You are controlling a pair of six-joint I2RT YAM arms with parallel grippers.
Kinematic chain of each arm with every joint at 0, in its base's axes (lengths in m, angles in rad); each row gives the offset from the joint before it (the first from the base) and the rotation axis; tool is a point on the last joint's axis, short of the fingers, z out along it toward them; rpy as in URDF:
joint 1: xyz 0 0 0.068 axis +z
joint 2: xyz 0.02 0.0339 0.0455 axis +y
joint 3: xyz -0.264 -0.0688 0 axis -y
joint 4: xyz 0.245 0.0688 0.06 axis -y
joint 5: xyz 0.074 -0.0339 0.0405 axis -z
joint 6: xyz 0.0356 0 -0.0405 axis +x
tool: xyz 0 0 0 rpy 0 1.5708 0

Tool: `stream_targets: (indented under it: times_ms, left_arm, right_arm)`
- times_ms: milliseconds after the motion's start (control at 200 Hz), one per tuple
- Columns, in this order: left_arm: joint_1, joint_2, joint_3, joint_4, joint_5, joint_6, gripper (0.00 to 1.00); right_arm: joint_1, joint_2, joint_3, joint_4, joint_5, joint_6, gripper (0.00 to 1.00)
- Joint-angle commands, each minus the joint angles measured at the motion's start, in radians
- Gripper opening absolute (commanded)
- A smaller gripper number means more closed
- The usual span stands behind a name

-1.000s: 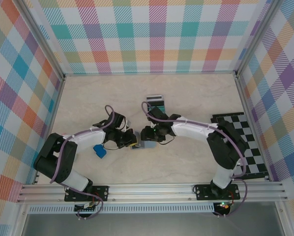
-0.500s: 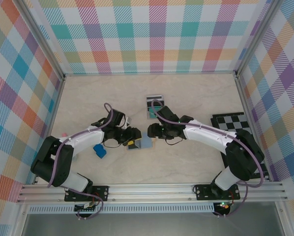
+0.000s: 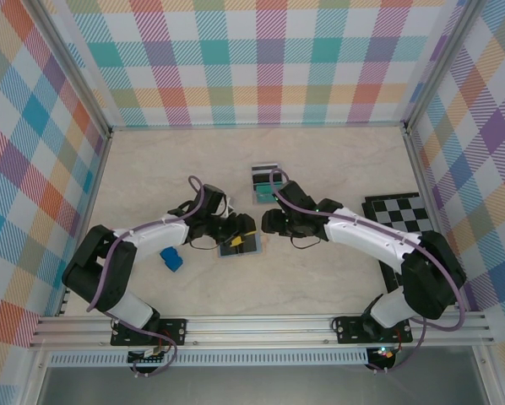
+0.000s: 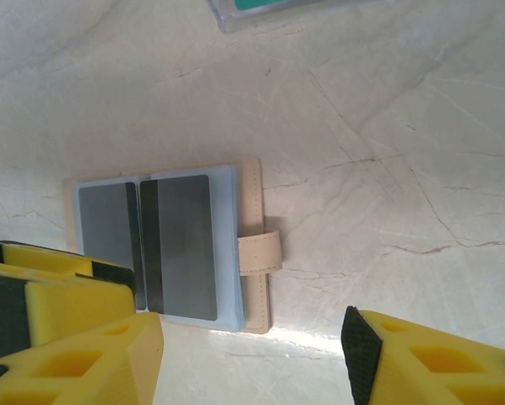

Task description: Take the credit cards out of the card holder

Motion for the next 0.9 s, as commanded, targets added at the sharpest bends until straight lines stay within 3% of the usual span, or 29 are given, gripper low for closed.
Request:
stream_targets:
  times_ms: [0,240,535,730,895]
  left_arm:
    - [0.033,-0.049,-0.009,-0.022,-0.050,-0.010,0.52]
    - [0.090,-0.059,-0.076,-0.035,-0.069,-0.011,0.37]
    - [0.092,0.019,-0.073,-0.010,-0.051,-0.017,0.25]
    - [0.092,0.058,-0.068,0.000,-0.041,-0.016,0.23]
    - [0.092,0.077,-0.066,0.006,-0.034,-0.013,0.25]
  right_arm:
    - [-0.002,0.034,0.046,-0.025,-0.060,-0.047,0.53]
    - [0.026,0.203,0.139,0.018,-0.196,-0.065,0.32]
    - [0.026,0.360,0.227,0.001,-0.240,-0.056,0.20]
    - [0.025,0.407,0.236,-0.023,-0.221,-0.054,0.18]
    - [0.026,0.438,0.245,-0.041,-0.222,-0.056,0.23]
